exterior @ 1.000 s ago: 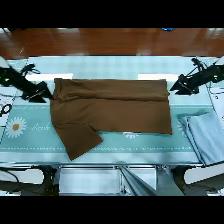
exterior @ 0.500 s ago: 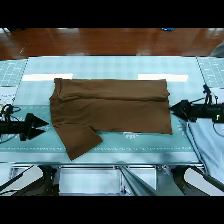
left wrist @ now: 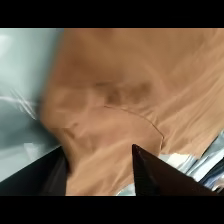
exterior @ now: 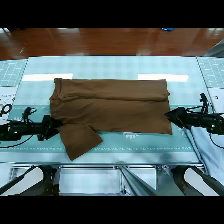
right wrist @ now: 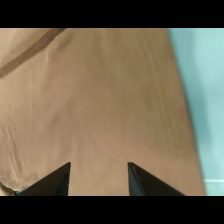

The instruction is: Fold the shirts.

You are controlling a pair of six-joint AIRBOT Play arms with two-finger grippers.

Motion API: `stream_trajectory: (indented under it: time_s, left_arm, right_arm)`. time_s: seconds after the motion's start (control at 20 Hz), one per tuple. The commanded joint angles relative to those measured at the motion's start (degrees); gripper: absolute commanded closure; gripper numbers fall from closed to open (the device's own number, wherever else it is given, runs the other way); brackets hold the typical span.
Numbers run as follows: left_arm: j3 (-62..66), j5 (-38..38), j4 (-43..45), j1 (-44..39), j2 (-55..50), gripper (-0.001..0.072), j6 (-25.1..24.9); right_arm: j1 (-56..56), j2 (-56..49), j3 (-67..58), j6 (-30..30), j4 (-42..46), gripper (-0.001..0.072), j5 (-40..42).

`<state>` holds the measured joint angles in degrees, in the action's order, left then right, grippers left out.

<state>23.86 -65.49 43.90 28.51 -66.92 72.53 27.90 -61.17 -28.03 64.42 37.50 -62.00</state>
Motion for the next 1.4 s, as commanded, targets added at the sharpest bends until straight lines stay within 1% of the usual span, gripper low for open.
stream_trajectory:
  time_s: [0.0,0.05,0.15,0.2,0.25,0.3,0.6,0.7,0.95,1.1,1.15,1.2,1.35]
  left_arm:
    - [0.28,2.03,-0.13,-5.44,-1.64,0.0447,0.09]
    - [0.90,1.11,-0.20,-5.27,-1.60,0.0682,-1.40]
    - [2.84,-0.87,-0.11,-4.94,-1.49,0.0690,-1.62]
    - [3.96,-1.49,0.02,-4.96,-1.46,0.0690,-1.62]
    - [4.79,-2.01,0.00,-4.96,-1.46,0.0690,-1.60]
    - [5.53,-2.56,-0.02,-4.96,-1.46,0.0690,-1.60]
    - [6.08,-3.10,-0.02,-4.96,-1.46,0.0690,-1.60]
    - [6.08,-2.86,-0.02,-4.96,-1.46,0.0690,-1.60]
    - [6.08,-0.81,-0.02,-4.98,-1.46,0.0690,-1.60]
    - [6.40,0.17,-0.24,-4.96,-1.49,0.0690,-1.57]
    - [6.67,0.37,-0.37,-4.96,-1.49,0.0690,-1.36]
    - [6.99,0.39,-0.44,-4.96,-1.49,0.0690,-1.38]
    - [8.35,0.26,-0.44,-4.96,-1.46,0.0690,-1.38]
  right_arm:
    - [2.54,0.22,-0.61,-0.11,-1.14,0.0293,-1.01]
    - [4.85,0.22,-1.51,-0.17,-0.33,0.0293,-2.23]
    - [9.42,0.20,-2.08,0.42,4.17,0.0293,-4.31]
    - [10.60,0.22,-1.77,3.06,8.33,0.0293,-5.22]
    - [10.56,0.20,-0.85,7.04,12.41,0.0293,-5.64]
    - [10.45,0.20,0.44,8.59,14.75,0.0293,-6.03]
    - [10.45,-1.25,2.51,10.14,16.41,0.0293,-5.68]
    - [10.45,-3.43,2.51,9.70,15.30,0.0293,-5.70]
    - [10.43,-10.60,2.49,0.17,0.37,0.0302,-5.14]
    - [10.43,-13.84,1.62,-4.09,-2.67,0.0550,-5.95]
    - [10.43,-14.14,1.16,-6.10,-2.67,0.0663,-6.93]
    - [10.45,-14.12,0.63,-7.41,-2.56,0.0682,-7.67]
    - [10.43,-14.12,-0.57,-7.72,-2.45,0.0683,-8.39]
